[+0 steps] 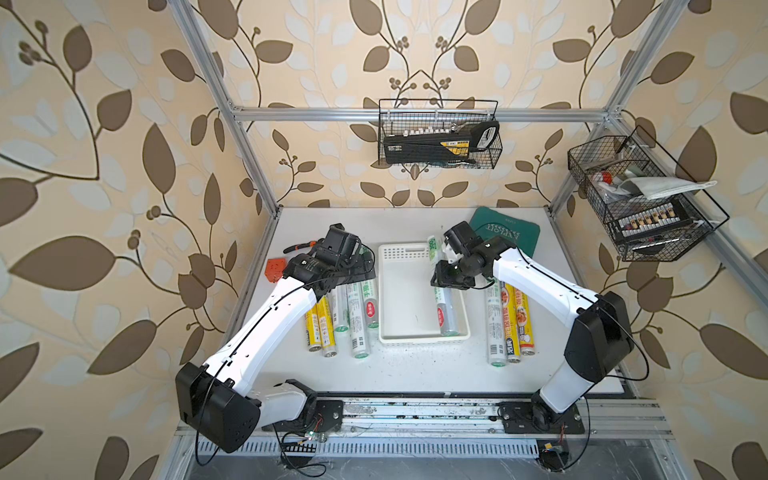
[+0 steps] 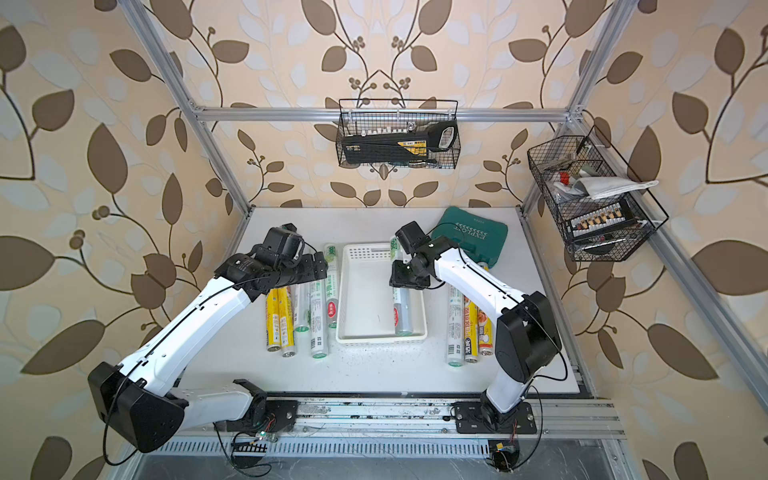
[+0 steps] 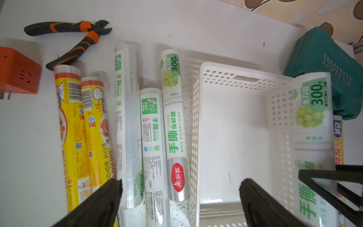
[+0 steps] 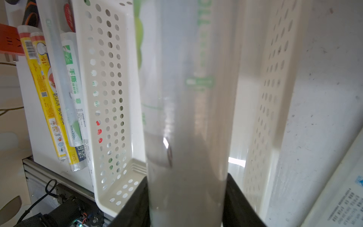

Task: Put the plastic wrap into the basket
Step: Place the plastic wrap in the basket.

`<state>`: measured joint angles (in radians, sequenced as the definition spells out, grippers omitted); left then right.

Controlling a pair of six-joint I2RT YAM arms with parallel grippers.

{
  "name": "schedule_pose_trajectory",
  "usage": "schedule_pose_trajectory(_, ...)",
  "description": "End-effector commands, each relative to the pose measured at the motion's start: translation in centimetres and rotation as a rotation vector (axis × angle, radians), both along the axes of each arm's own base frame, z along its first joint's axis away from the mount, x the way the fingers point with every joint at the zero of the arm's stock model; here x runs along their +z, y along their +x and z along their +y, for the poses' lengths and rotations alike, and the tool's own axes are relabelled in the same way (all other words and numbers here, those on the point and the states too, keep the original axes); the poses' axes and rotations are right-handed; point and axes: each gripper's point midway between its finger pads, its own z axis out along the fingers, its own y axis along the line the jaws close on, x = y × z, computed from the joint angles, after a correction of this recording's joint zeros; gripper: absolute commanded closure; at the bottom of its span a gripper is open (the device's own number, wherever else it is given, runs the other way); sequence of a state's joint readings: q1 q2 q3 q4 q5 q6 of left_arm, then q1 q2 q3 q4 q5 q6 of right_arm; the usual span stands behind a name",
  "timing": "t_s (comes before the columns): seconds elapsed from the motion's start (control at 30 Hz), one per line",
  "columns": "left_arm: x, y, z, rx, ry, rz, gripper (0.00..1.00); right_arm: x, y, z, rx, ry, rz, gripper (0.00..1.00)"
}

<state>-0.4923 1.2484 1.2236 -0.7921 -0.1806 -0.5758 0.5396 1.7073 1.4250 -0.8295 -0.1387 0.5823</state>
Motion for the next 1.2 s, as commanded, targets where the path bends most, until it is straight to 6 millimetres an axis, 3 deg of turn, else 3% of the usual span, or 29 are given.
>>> schedule_pose_trajectory(0.0,0.2,-0.4,1.1,0.019,0.043,-0.020,0.01,-0.2,1.2,0.6,-0.020,0.011,-0.029,0.62)
schedule_pose_trajectory(0.53,-0.9,-0.6,1.3,0.023,0.057,0.005,0.01,-6.1,1.0,-1.3,-0.024,-0.152,0.029,0.62)
schedule_pose_trajectory(1.17,-2.9,-0.6,0.9,0.016,0.066,0.064,0.01,-10.2,0.6,-3.8,-0.073,-0.250,0.064,0.61)
